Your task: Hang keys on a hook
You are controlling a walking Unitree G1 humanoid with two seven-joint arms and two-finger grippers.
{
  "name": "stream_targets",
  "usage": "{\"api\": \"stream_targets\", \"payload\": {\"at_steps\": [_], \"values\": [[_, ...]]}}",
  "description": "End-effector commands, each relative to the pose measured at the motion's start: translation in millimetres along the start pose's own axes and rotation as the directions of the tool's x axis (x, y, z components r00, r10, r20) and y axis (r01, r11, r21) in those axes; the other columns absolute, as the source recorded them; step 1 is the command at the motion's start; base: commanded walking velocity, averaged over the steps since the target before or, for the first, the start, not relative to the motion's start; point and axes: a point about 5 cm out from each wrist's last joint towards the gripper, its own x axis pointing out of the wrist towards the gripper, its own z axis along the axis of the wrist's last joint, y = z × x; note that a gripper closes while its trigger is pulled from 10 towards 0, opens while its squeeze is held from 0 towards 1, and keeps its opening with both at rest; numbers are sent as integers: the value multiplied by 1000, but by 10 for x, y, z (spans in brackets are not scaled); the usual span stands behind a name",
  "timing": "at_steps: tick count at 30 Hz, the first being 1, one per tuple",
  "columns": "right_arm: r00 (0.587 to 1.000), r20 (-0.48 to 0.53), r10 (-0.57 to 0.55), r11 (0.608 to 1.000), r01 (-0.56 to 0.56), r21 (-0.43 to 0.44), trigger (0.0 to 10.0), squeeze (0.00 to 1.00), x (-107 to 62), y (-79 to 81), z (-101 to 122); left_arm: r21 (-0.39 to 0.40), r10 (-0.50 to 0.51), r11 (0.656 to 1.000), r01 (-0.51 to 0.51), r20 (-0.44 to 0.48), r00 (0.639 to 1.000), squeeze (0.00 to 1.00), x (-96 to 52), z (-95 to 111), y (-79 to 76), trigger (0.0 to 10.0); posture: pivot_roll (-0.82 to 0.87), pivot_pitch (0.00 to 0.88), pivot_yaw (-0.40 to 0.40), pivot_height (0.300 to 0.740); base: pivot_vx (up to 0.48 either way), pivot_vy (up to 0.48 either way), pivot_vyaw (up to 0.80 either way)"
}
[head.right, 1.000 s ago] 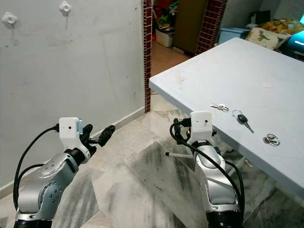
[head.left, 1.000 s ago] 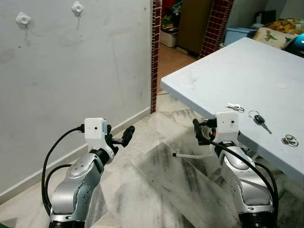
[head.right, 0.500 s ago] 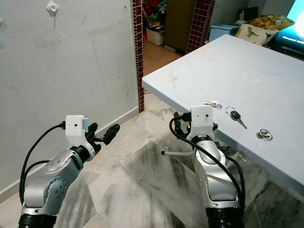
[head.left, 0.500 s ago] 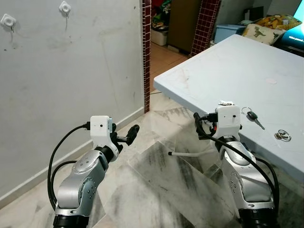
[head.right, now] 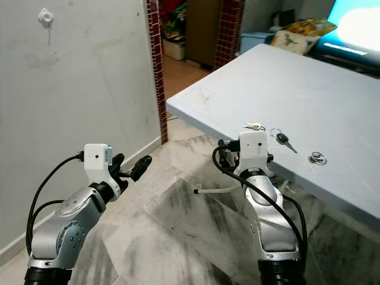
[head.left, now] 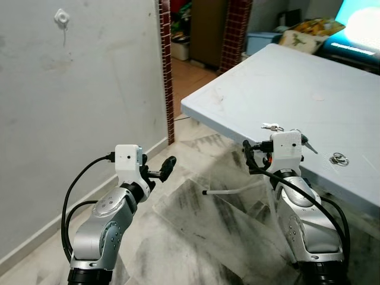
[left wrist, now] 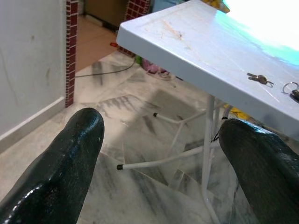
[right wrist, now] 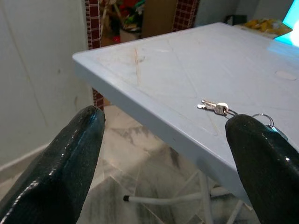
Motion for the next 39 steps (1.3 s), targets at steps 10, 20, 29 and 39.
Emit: {"api": "stream_targets", "payload": {"at_steps": [10, 20, 29, 39], "values": [[1000, -11, -19, 1000, 18, -8, 10000, 0, -13, -43, -14, 13, -12, 1000, 12, -8, 1000, 0, 16, 9, -22, 10000, -32, 0, 13, 740, 0, 295, -771], [1000, -10, -25, 1000, 25, -9, 10000, 0, -10, -51, -17, 15, -12, 1000, 13, -14, 1000, 0, 18, -4, -35, 10000, -33, 4, 13, 740, 0, 213, -608], [999, -11, -47, 999, 47, -24, 10000, 0, -9, -68, -20, 31, -54, 998, 54, 10, 998, 0, 23, 36, -77, 10000, -31, 8, 15, 740, 0, 0, 0], [987, -54, -152, 986, 148, -73, 10000, 0, -23, -265, -117, 14, -85, 996, 84, 18, 996, 0, -5, 22, -93, 10000, -34, 7, 15, 740, 0, 0, 0]]}}
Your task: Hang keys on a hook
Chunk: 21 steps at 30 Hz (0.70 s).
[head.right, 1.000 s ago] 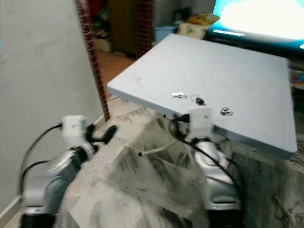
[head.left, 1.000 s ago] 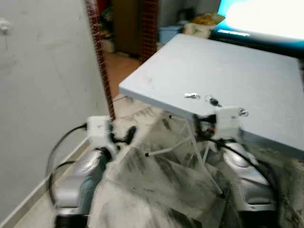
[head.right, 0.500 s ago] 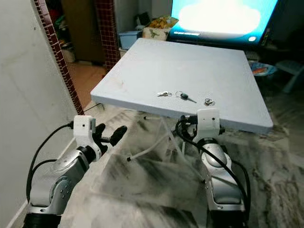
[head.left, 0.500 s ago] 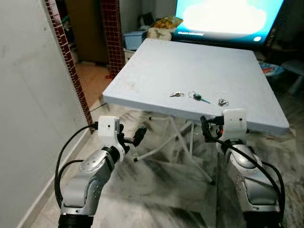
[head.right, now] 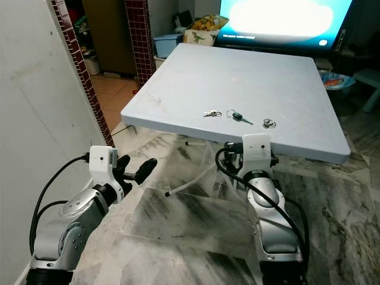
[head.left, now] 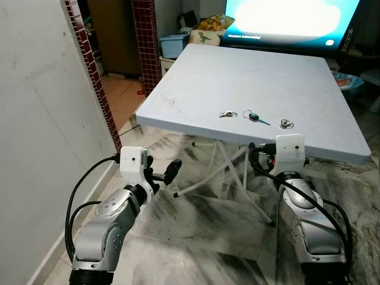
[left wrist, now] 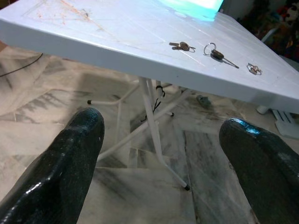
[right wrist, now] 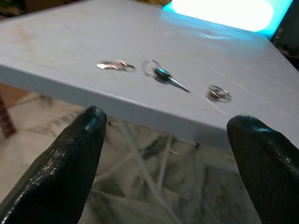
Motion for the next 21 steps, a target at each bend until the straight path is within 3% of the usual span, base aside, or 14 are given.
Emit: {"api": "stream_targets", "payload": {"at_steps": [1, 4, 21], "values": [[999, -26, -34, 999, 34, -10, 10000, 0, 2, -60, -54, 13, -7, 1000, 6, 20, 1000, 0, -38, 29, 19, 10000, -34, 7, 15, 740, 0, 0, 0], [999, -28, -40, 999, 39, -26, 10000, 0, -5, -75, -72, 13, -5, 1000, 4, 12, 1000, 0, -63, -8, 43, 10000, -34, 7, 15, 740, 0, 0, 0], [999, -41, -22, 1000, 22, -20, 10000, 0, 6, -40, -119, 4, -10, 1000, 10, 0, 1000, 0, -92, -58, 68, 10000, -29, 0, 14, 740, 291, 0, 0]]}}
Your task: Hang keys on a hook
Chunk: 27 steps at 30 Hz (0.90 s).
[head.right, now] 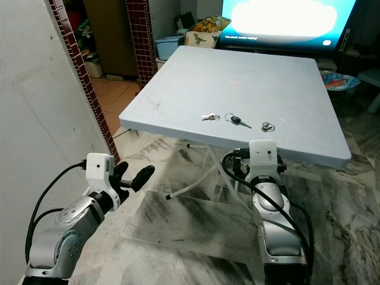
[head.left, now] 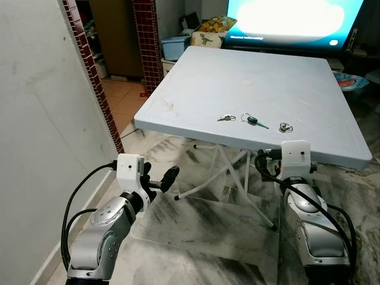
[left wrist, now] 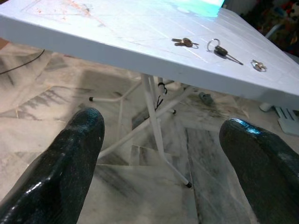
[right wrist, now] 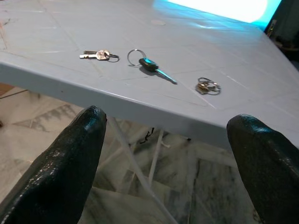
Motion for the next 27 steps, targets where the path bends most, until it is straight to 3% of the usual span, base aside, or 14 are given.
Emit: {"api": "stream_targets", "payload": {"at_steps": [1, 27], "values": [[1000, -4, 4, 1000, -4, -2, 10000, 0, 10, 0, -8, 10, 1, 1000, -1, 16, 1000, 0, -12, 40, 6, 10000, -29, 0, 14, 740, 330, 0, 0], [1000, -21, 21, 1000, -21, 5, 10000, 0, 1, 23, -56, 10, -29, 1000, 29, 2, 1000, 0, -1, 15, -46, 10000, -28, 0, 12, 740, 338, 0, 0]]}}
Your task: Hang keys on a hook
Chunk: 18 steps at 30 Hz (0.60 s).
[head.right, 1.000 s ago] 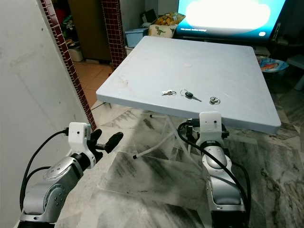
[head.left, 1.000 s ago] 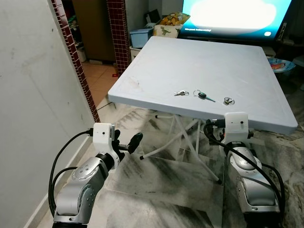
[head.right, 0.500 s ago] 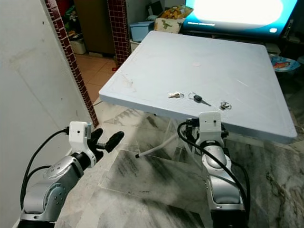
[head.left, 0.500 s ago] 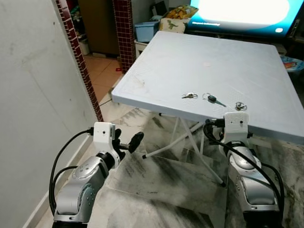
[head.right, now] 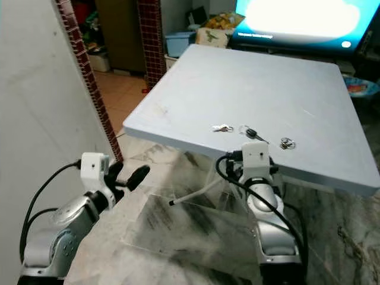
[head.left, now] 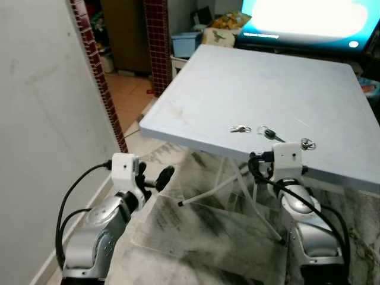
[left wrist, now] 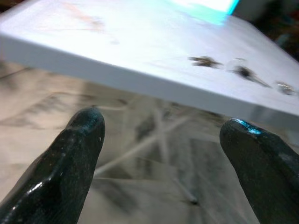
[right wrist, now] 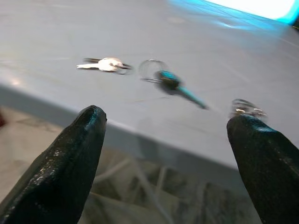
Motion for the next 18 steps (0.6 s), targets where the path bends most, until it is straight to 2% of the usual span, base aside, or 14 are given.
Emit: {"api": "stream_targets", "payload": {"at_steps": [1, 8, 11, 18], "values": [[1000, 16, 18, 1000, -18, 7, 10000, 0, 13, 65, 58, 22, 25, 999, -25, 10, 1000, 0, -39, 57, 89, 10000, -29, 0, 13, 740, 352, 0, -744], [1000, 17, 20, 1000, -20, 7, 10000, 0, 14, 73, 57, 23, 21, 1000, -21, 4, 1000, 0, -37, 48, 80, 10000, -30, 0, 13, 740, 350, 0, -748], [1000, 19, 21, 1000, -22, 8, 10000, 0, 16, 76, 59, 24, 20, 1000, -20, 3, 1000, 0, -35, 48, 77, 10000, -29, 0, 14, 740, 347, 0, -433], [999, 23, 26, 1000, -26, 6, 10000, 0, 9, 90, 62, 26, 17, 1000, -17, -2, 1000, 0, -40, 46, 79, 10000, -28, 0, 17, 740, 348, 0, 0]]}}
